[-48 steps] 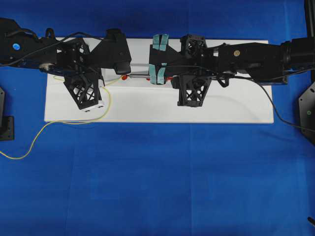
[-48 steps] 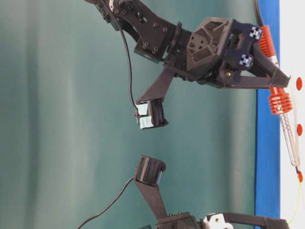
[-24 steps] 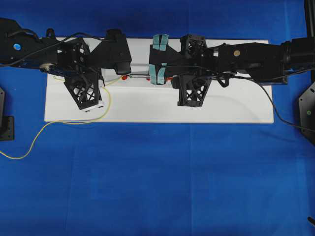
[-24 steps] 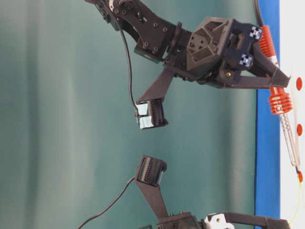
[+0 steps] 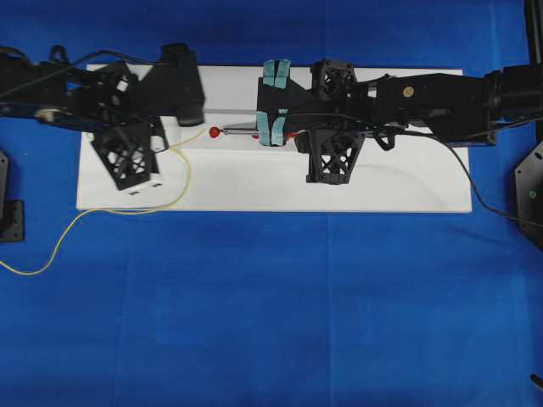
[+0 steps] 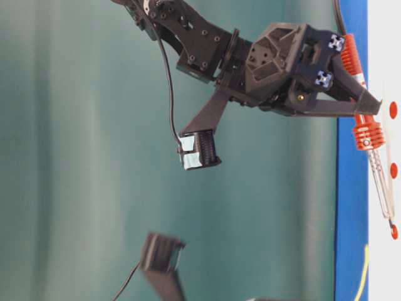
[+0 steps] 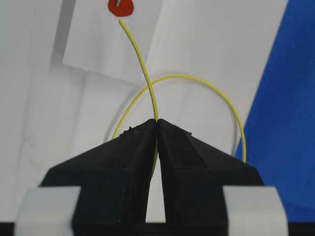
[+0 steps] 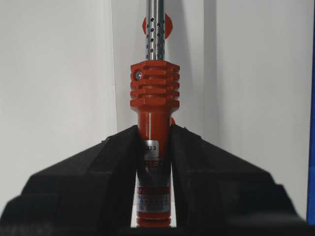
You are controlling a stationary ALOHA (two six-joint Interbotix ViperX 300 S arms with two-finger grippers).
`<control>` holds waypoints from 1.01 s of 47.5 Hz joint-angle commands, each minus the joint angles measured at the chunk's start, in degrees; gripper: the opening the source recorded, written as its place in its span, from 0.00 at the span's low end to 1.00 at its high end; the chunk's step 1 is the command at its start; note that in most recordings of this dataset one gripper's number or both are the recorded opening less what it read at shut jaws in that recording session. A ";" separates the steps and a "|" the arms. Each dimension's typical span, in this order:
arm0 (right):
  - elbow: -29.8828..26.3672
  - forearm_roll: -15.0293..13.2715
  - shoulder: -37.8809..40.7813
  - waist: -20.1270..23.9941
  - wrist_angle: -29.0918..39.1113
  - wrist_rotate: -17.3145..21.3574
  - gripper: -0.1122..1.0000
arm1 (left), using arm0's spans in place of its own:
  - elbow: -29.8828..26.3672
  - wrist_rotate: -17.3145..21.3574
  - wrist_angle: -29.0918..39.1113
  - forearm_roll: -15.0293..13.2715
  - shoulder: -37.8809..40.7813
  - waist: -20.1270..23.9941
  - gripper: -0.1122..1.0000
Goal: Touch the tip of the soldering iron to the tip of the solder at the mark.
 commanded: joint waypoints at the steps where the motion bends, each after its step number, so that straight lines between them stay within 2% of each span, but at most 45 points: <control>1: -1.23 -0.18 -0.70 0.18 -0.26 -0.09 0.16 | 0.62 0.18 0.18 -0.09 -4.31 -0.09 0.11; 12: -1.14 -0.18 -0.70 0.18 -0.26 -0.09 0.16 | 4.48 0.00 -0.18 0.00 -9.49 0.00 0.11; 25: -1.05 -0.26 -2.11 0.18 -0.18 -0.09 0.16 | 4.57 0.00 -0.62 0.00 -9.58 0.00 0.11; 48: 8.61 -1.32 -15.21 0.09 -1.49 0.79 0.16 | 5.89 0.00 -0.62 -0.09 -10.81 -0.09 0.11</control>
